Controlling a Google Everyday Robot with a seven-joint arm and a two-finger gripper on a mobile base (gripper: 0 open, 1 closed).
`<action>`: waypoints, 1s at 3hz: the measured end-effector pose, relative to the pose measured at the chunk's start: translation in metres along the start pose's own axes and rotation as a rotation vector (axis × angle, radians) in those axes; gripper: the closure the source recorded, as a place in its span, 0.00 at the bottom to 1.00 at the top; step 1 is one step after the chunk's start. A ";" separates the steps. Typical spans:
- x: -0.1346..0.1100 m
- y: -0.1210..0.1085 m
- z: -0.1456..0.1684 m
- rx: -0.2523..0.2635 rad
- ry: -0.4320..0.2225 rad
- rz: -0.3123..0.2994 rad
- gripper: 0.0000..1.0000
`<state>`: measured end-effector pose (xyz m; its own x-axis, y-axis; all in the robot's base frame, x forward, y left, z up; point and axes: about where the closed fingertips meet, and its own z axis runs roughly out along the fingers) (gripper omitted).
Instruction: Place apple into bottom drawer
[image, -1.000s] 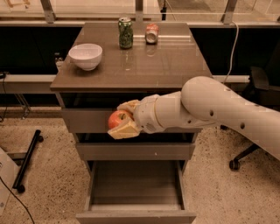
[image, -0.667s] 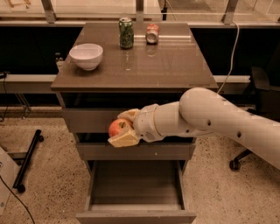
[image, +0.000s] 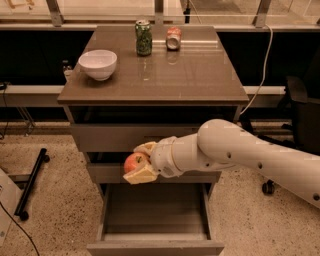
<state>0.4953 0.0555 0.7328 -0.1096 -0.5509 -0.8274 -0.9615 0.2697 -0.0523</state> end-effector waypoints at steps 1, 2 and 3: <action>0.025 0.001 0.016 -0.018 0.006 0.014 1.00; 0.050 0.001 0.031 -0.034 0.012 0.033 1.00; 0.079 0.001 0.042 -0.042 0.014 0.076 1.00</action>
Offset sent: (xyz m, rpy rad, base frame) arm 0.0049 -0.0094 -0.0940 0.0027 0.0786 0.0064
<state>0.4966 0.0451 0.6441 -0.1859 -0.5412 -0.8201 -0.9599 0.2782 0.0340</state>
